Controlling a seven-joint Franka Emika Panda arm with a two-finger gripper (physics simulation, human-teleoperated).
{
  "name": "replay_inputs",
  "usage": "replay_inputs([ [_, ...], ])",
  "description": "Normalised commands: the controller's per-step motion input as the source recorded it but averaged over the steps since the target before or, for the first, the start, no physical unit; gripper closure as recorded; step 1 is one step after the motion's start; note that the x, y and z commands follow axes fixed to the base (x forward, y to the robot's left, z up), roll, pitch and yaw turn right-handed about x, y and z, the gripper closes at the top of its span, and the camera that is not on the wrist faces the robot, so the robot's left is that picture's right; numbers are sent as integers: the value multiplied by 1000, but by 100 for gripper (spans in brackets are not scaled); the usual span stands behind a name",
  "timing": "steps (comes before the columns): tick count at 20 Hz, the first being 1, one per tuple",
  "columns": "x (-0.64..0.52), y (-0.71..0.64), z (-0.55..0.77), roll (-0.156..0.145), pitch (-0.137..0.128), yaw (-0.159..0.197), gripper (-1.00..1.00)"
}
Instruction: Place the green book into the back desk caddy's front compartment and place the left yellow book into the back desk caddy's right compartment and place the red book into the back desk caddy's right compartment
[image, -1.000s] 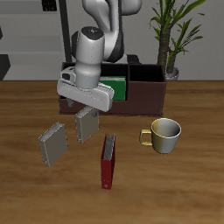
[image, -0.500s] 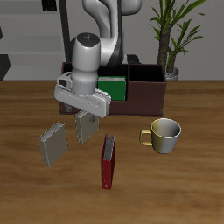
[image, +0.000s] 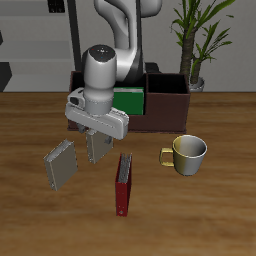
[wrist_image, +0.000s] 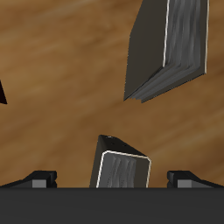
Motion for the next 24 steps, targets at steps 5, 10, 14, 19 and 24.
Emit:
replay_inputs([
  [5, -84, 43, -89, -3, 33, -30, 100],
  [10, -3, 101, -28, 41, 23, -16, 100],
  [14, 25, 21, 65, 7, -6, 16, 100],
  [19, -26, 161, 359, 20, -33, 37, 100],
  [24, -169, 313, 577, 5, -44, 69, 100],
])
